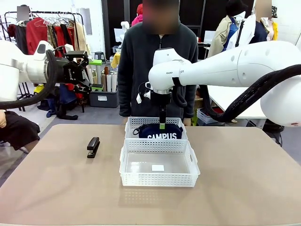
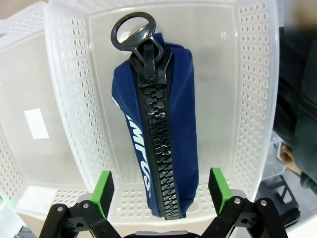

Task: Distribute items into two baskets.
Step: Place the picked Pencil pouch into the Organizing basket as instructed by the person, then pick up the Stapler that the person points to.

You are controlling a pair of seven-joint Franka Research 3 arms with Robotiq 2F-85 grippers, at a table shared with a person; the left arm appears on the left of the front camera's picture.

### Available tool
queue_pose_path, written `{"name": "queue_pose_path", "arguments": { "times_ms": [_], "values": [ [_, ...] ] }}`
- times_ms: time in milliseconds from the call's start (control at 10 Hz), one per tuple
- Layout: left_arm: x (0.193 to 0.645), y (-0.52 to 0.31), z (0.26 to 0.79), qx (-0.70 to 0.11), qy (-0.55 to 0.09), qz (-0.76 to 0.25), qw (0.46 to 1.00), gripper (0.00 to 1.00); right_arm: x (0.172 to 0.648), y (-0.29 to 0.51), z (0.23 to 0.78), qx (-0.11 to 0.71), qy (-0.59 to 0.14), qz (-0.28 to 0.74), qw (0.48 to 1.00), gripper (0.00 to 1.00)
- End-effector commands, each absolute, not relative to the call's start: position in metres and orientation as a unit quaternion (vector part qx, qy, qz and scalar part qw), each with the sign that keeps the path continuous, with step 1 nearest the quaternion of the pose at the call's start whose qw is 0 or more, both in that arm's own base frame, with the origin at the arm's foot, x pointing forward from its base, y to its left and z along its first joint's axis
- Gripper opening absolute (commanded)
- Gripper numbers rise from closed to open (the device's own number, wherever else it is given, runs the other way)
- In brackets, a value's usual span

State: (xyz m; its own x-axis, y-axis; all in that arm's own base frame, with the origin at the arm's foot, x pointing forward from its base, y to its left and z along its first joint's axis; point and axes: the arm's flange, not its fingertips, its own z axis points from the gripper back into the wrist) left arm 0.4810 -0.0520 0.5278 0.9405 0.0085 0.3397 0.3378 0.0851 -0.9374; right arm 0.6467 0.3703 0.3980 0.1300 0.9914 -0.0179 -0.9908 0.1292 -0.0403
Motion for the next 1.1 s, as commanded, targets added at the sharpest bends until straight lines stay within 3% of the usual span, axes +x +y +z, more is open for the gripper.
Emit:
{"name": "queue_pose_path", "arguments": {
  "times_ms": [0,1000],
  "values": [
    [0.481,-0.051,0.53,-0.667,-0.132,-0.114,0.724,1.0,0.651,0.369,0.407,0.001,-0.013,0.657,0.754,1.0],
    [0.481,-0.051,0.53,-0.667,-0.132,-0.114,0.724,1.0,0.649,0.367,0.401,-0.01,-0.011,0.654,0.756,1.0]
  ]
}}
